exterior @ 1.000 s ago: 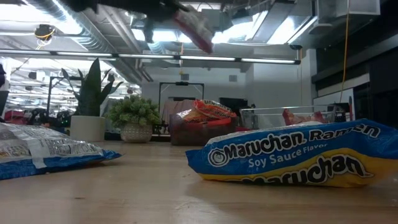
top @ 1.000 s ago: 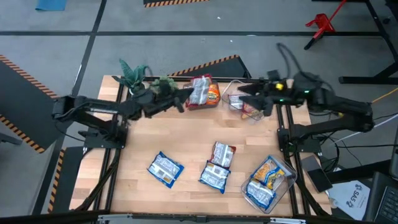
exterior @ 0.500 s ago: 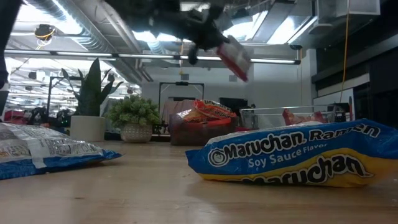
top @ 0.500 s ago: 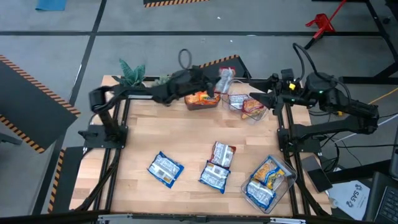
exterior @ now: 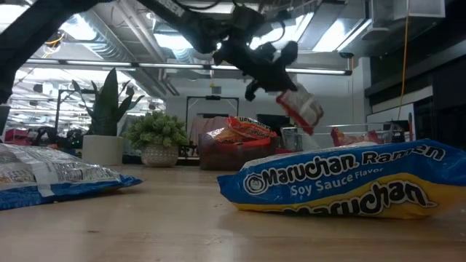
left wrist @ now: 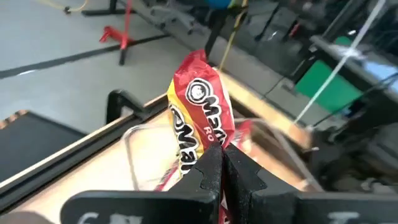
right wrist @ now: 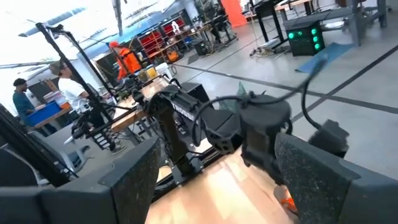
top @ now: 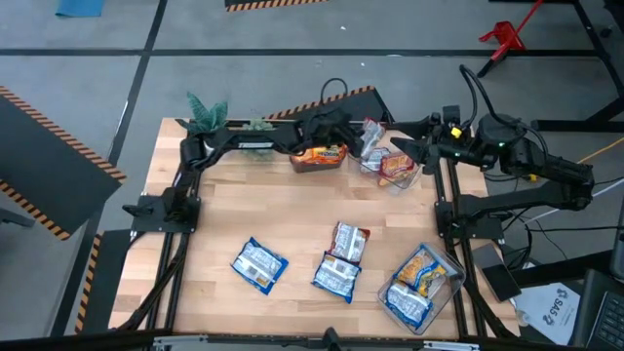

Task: Sort Maruchan noodles
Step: Put the red noodle pack into the top transparent bin

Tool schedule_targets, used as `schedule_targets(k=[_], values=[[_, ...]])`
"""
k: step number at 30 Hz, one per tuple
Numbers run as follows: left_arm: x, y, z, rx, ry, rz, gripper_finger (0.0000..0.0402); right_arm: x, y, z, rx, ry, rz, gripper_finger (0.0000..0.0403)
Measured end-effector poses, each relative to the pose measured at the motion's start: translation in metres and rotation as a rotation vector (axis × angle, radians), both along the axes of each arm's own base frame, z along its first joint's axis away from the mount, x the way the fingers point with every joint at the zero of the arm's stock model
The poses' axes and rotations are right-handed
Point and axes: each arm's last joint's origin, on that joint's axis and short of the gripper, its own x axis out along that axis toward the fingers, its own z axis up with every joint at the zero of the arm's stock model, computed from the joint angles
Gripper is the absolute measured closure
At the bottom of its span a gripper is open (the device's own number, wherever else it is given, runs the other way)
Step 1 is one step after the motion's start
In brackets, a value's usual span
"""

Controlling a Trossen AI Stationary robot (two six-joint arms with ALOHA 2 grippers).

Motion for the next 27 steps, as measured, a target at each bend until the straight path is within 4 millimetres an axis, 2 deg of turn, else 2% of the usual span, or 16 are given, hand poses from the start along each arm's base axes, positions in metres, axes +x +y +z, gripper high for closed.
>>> schedule_targets(k=[6, 13, 17, 27], values=[[0.004, 0.004, -0.014, 0.014, 0.074, 0.069, 0.0401, 0.0, -0.001, 0.0, 0.001, -0.001, -0.037, 0.0102], [0.003, 0.006, -0.013, 0.052, 0.085, 0.098, 0.0401, 0.0, -0.001, 0.0, 0.0, 0.0, -0.052, 0.0102], [0.004, 0.002, -0.017, 0.059, 0.112, 0.129, 0.0401, 0.0, -0.001, 0.0, 0.0, 0.0, -0.052, 0.0102], [0.013, -0.011, -0.029, 0.051, 0.124, 0.077, 0.0401, 0.0, -0.001, 0.0, 0.0, 0.001, -0.052, 0.0102]])
